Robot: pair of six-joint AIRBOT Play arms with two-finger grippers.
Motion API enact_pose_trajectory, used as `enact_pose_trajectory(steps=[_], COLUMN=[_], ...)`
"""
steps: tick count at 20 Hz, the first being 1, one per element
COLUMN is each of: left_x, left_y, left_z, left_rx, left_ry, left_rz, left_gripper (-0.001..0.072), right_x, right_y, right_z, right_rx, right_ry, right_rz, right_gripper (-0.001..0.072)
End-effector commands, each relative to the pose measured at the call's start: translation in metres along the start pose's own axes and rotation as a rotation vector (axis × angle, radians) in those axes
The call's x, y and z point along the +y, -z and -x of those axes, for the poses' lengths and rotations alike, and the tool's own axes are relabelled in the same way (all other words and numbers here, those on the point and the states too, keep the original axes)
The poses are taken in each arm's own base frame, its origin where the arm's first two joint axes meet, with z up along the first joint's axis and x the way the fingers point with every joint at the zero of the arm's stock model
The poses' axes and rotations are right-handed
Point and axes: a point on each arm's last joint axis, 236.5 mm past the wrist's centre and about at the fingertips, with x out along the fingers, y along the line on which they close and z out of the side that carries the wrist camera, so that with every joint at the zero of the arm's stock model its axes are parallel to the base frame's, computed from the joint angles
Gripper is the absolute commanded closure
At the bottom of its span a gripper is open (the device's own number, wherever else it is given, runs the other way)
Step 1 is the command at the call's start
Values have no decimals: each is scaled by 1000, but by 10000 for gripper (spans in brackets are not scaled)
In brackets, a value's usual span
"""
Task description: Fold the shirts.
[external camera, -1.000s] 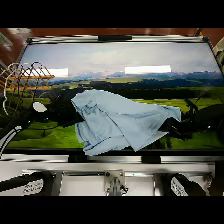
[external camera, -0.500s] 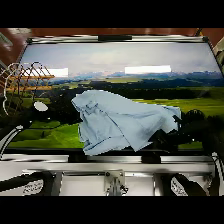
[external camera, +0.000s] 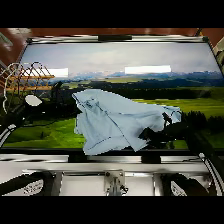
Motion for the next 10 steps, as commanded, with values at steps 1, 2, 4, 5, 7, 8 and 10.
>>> enact_pose_trajectory(steps=[1, 2, 4, 5, 7, 8, 10], left_x=[-10, -13, -20, -24, -35, -42, -51], left_y=[-18, -23, -32, -38, -48, -58, -89], left_z=[10, 12, 18, 22, 32, 43, 79], left_rx=[-40, -52, -70, -78, -91, -110, -195], left_ry=[10, 12, 19, 24, 37, 38, -5], left_rz=[-30, -38, -56, -75, -164, -208, -299], left_gripper=[680, 679, 679, 680, 680, 680, 680], right_x=[4, 7, 17, 24, 47, 61, 93], right_y=[8, 9, 5, 0, -18, -29, -51], right_z=[-23, -29, -31, -26, 0, 22, 84], right_rx=[38, 44, 24, 9, -62, -112, -251], right_ry=[22, 18, -2, -15, -48, -62, -88], right_rz=[-9, -12, 0, 15, 114, 172, 318], right_gripper=[41, 53, 522, 659, 667, 667, 667])
